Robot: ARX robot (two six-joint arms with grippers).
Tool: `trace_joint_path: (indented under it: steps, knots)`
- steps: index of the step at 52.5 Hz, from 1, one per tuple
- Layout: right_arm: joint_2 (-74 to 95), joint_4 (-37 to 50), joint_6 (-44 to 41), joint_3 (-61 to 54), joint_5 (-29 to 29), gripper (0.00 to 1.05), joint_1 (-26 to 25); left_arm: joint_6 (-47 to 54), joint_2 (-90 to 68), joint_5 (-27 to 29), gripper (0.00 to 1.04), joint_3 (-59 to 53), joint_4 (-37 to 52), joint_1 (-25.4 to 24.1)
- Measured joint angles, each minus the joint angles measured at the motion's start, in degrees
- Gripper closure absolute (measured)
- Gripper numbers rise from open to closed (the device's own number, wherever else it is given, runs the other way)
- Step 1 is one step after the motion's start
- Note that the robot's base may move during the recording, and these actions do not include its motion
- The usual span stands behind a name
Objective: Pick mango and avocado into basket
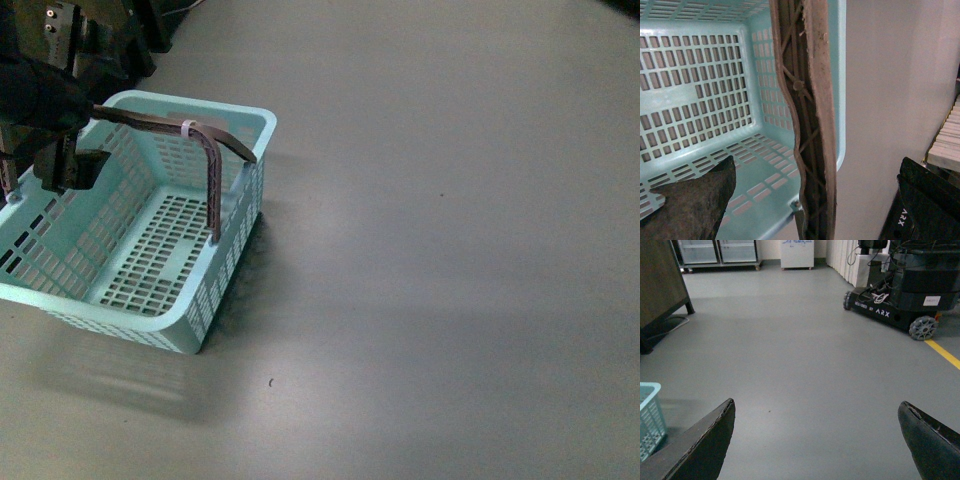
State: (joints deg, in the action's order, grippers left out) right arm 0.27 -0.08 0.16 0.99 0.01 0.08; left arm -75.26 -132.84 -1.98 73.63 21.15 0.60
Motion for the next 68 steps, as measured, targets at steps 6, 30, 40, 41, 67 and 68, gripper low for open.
trace_joint_path:
  steps: [6, 30, 40, 41, 67, 68]
  knots:
    - [0.0, 0.0, 0.0, 0.0, 0.0, 0.09, 0.0, -0.7, -4.0, 0.3, 0.08, 4.9, -0.7, 0.2]
    - [0.0, 0.0, 0.0, 0.0, 0.0, 0.09, 0.0, -0.7, -8.1, 1.1, 0.64, 10.7, -3.5, 0.8]
    - [0.0, 0.0, 0.0, 0.0, 0.0, 0.09, 0.0, -1.7, -7.7, 0.6, 0.89, 9.6, -3.0, 1.2]
    - [0.0, 0.0, 0.0, 0.0, 0.0, 0.09, 0.0, -1.9, -7.5, 0.5, 0.93, 9.2, -2.9, 1.2]
    - [0.0, 0.0, 0.0, 0.0, 0.0, 0.09, 0.0, -8.4, 13.3, -3.1, 1.0, -9.0, 0.2, 2.3]
    - [0.0, 0.0, 0.0, 0.0, 0.0, 0.09, 0.0, -9.0, 16.0, -3.4, 1.0, -10.4, -0.2, 2.2]
